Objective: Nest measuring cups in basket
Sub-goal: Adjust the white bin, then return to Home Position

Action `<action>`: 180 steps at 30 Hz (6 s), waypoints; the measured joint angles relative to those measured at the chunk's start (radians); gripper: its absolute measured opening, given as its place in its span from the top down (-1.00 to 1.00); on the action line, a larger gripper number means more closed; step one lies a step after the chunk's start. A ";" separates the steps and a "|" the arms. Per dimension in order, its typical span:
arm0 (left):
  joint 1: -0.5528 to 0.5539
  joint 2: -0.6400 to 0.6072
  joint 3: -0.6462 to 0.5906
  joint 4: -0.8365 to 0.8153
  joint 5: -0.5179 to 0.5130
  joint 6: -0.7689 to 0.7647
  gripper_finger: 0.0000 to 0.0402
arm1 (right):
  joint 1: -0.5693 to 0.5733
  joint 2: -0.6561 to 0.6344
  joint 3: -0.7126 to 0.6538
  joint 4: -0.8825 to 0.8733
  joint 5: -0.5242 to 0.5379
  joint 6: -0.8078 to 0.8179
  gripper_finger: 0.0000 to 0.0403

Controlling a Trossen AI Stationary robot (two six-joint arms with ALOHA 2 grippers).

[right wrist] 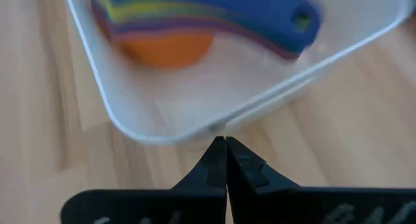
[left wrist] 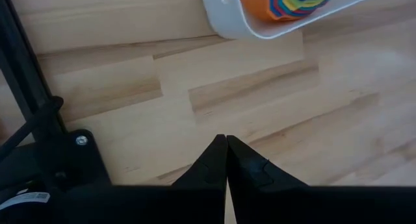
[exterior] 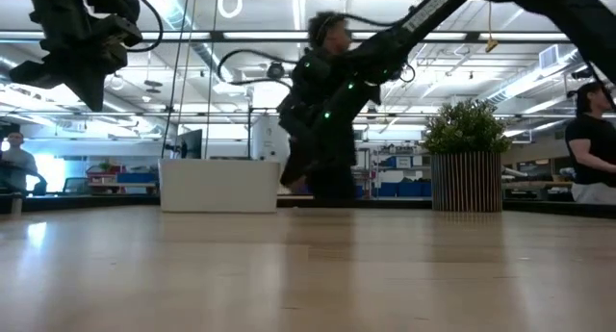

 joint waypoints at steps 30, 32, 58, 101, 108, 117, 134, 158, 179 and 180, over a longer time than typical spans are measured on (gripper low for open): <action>0.001 0.002 0.000 0.003 -0.004 0.002 0.93 | 0.049 0.490 0.754 -0.100 -0.104 -0.076 1.00; 0.001 0.002 0.000 0.003 -0.004 0.002 0.93 | 0.049 0.502 0.784 -0.116 -0.086 -0.094 1.00; 0.000 0.002 0.000 0.003 -0.012 0.008 0.93 | -0.019 0.505 0.807 -0.008 0.071 -0.146 1.00; 0.000 -0.135 0.522 0.210 -0.016 0.641 0.93 | 0.132 -0.343 0.806 -0.642 0.306 -0.335 0.96; 0.000 -0.220 0.544 0.211 -0.015 0.649 0.93 | 0.160 -0.399 0.806 -0.789 0.303 -0.172 0.90; 0.000 -0.313 0.602 0.211 -0.037 0.660 0.93 | 0.161 -0.528 0.806 -1.023 0.303 -0.104 0.89; 0.000 -0.579 0.603 0.118 -0.125 0.626 0.93 | 0.161 -0.858 0.731 -1.148 0.271 -0.105 0.89; 0.001 -0.661 0.666 -0.008 -0.131 0.713 0.93 | 0.160 -1.573 0.004 -0.957 0.303 0.088 0.89; 0.040 -0.737 0.796 -0.174 -0.091 0.718 0.93 | 0.159 -1.954 -0.481 -0.641 0.299 0.090 0.89; 0.048 -0.737 0.797 -0.161 -0.088 0.732 0.93 | 0.159 -1.962 -0.508 -0.622 0.299 0.089 0.89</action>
